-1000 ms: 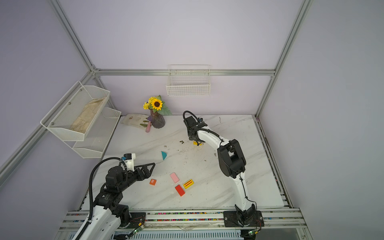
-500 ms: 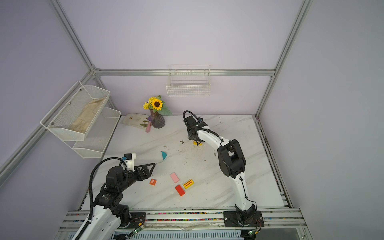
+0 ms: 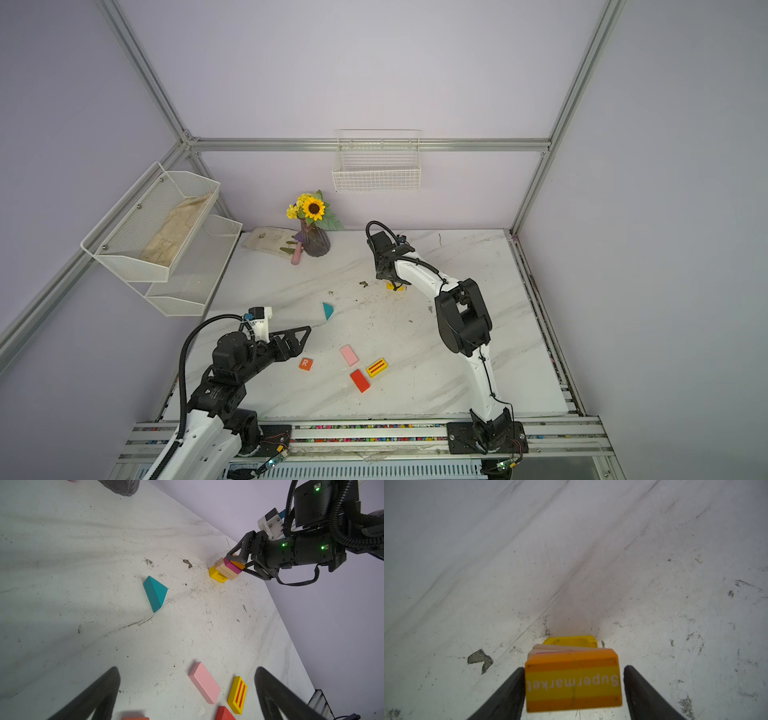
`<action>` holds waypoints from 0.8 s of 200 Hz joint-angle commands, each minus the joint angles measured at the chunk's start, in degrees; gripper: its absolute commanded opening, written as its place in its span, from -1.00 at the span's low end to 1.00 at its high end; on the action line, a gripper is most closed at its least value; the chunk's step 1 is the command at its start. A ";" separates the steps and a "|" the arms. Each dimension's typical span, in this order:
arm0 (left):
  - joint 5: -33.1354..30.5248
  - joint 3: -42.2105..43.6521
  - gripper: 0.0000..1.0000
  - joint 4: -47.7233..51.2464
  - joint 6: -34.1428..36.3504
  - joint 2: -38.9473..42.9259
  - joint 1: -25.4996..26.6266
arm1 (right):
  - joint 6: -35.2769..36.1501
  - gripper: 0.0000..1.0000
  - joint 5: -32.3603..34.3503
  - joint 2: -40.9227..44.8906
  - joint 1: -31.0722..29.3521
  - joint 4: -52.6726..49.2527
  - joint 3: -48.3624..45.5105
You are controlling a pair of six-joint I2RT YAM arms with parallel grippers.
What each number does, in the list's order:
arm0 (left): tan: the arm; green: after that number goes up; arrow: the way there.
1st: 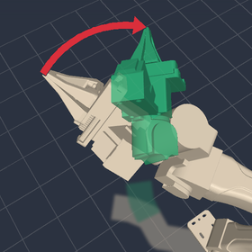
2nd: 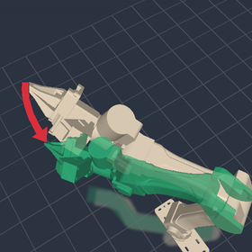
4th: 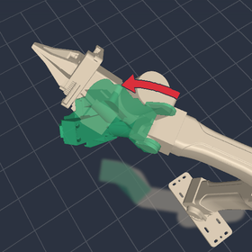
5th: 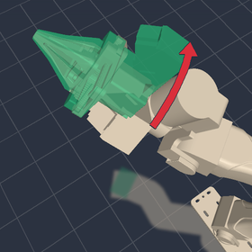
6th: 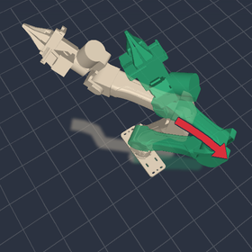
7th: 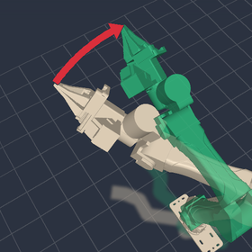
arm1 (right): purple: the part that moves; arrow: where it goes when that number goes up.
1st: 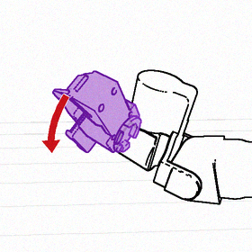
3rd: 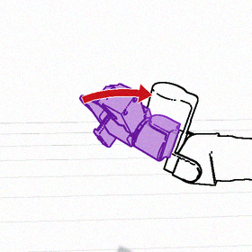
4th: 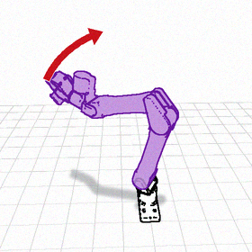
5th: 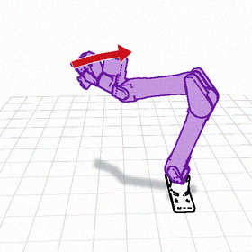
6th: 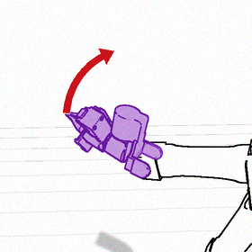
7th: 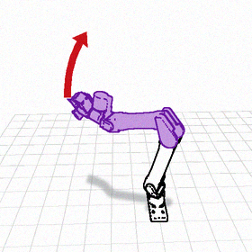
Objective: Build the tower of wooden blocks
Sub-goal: 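Hold the orange block on the stack with the right gripper, then open the right gripper and move it toward the robot over the loose blocks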
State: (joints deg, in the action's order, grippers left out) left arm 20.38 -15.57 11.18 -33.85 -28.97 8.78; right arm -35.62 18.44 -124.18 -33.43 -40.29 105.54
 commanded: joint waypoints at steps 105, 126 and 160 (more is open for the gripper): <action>-8.36 -5.57 0.99 11.31 -1.18 0.73 0.37 | 8.22 0.79 0.92 32.29 -7.35 15.77 -28.63; -20.83 -8.46 0.99 20.12 -10.47 5.79 0.37 | 11.34 0.94 0.91 43.58 -7.33 25.32 -41.37; -20.20 -7.34 0.99 20.89 -8.13 20.37 0.28 | 12.93 0.95 6.67 53.45 -7.00 31.81 -53.47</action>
State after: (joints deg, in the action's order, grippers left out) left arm 2.59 -17.32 31.03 -42.41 -17.28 8.91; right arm -25.36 20.95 -73.58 -40.80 -16.67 57.39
